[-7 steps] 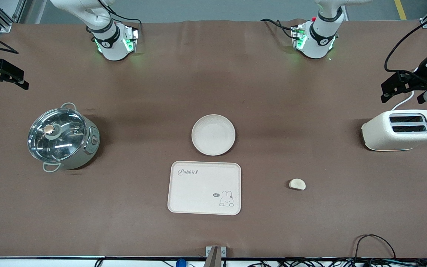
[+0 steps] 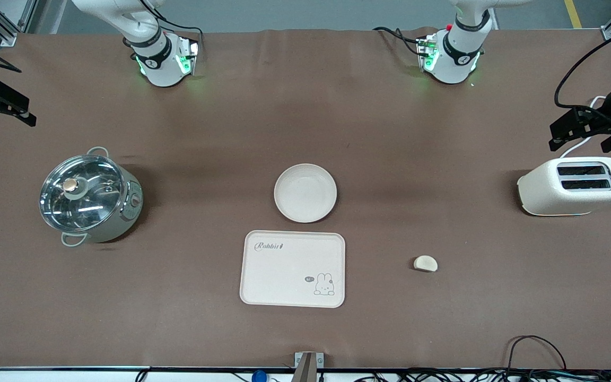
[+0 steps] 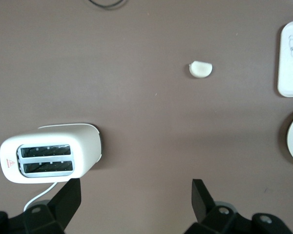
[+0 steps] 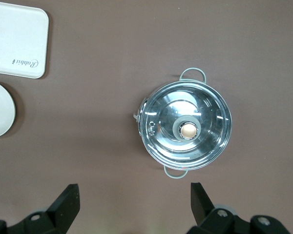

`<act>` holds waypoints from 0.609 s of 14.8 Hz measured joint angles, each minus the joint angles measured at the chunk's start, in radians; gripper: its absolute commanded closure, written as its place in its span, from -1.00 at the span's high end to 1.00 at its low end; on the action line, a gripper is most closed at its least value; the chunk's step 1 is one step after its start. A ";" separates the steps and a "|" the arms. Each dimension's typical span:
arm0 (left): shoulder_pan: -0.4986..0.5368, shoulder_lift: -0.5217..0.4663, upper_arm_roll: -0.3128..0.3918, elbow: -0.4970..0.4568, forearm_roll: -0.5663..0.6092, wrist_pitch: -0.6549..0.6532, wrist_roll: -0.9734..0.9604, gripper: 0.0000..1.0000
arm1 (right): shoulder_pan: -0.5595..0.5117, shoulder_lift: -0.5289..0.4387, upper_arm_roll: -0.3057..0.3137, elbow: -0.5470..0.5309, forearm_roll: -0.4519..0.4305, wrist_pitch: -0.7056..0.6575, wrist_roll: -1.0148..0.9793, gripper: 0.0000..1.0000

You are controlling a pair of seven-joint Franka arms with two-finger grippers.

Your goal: Place bun in plate and plate on tray

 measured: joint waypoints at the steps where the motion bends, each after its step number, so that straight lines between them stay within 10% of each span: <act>1: 0.000 0.034 0.000 -0.005 0.000 0.004 0.001 1.00 | 0.000 0.000 0.000 0.001 0.000 0.000 0.000 1.00; 9: -0.097 0.522 -0.078 -0.007 -0.022 0.518 -0.039 1.00 | 0.004 0.017 0.008 0.002 0.001 0.023 0.000 1.00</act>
